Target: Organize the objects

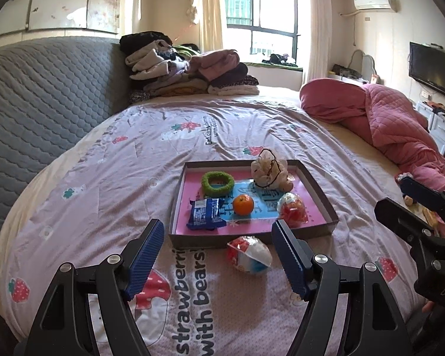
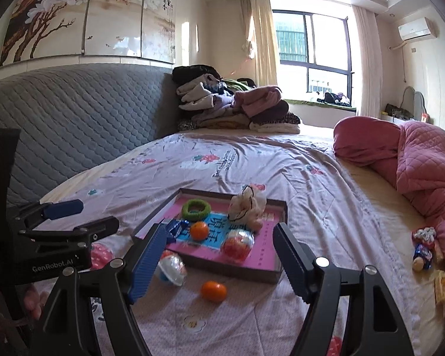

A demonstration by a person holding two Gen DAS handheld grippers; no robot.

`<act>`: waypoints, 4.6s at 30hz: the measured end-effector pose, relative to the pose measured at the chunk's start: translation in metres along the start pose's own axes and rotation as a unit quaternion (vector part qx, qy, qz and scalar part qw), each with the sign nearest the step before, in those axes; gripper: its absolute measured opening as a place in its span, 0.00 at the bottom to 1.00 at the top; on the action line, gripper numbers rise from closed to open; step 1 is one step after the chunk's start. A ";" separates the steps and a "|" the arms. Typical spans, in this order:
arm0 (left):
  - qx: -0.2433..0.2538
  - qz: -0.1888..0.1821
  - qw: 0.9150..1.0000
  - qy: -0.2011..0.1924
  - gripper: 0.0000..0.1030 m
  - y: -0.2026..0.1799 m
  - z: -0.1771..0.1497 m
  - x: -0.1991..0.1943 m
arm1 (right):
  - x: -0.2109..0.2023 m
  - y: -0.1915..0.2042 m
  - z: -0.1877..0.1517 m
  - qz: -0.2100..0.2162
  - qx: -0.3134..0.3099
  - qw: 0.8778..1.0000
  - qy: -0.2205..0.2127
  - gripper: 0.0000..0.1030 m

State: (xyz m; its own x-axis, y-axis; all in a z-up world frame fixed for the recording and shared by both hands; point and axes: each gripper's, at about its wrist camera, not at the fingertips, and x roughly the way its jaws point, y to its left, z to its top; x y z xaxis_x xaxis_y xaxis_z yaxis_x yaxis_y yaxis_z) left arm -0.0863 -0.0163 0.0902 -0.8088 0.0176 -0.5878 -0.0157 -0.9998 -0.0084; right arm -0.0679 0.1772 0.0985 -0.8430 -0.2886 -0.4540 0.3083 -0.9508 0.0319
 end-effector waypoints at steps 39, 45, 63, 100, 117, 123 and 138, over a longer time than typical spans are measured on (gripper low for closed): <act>0.018 -0.015 0.998 0.054 0.74 0.005 -0.057 -0.002 | -0.003 0.021 -0.054 -0.019 0.000 0.997 0.073 0.72; 0.025 -0.014 0.997 0.065 0.74 0.001 -0.067 0.002 | 0.001 0.022 -0.061 -0.011 0.005 0.996 0.084 0.72; 0.040 -0.015 0.994 0.099 0.74 -0.002 -0.090 0.020 | 0.014 0.026 -0.083 -0.013 -0.008 0.992 0.122 0.72; 0.041 -0.028 0.991 0.125 0.74 -0.008 -0.103 0.076 | 0.057 0.008 -0.108 -0.017 0.011 0.986 0.168 0.72; 0.042 -0.029 0.991 0.127 0.74 -0.013 -0.098 0.095 | 0.066 0.007 -0.106 -0.020 0.009 0.985 0.172 0.72; 0.041 -0.027 0.990 0.130 0.74 -0.013 -0.096 0.103 | 0.070 0.007 -0.105 -0.020 0.003 0.985 0.173 0.72; 0.040 -0.025 0.991 0.124 0.74 -0.013 -0.084 0.119 | 0.085 0.001 -0.100 -0.021 0.002 0.983 0.183 0.72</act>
State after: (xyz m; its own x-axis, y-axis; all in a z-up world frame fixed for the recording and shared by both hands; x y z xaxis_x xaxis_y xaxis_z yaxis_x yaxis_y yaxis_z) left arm -0.1329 -0.0016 -0.0477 -0.6367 0.0563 -0.7691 -0.1072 -0.9941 0.0160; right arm -0.0950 0.1631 -0.0291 -0.6400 -0.1898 -0.7446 0.2740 -0.9617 0.0097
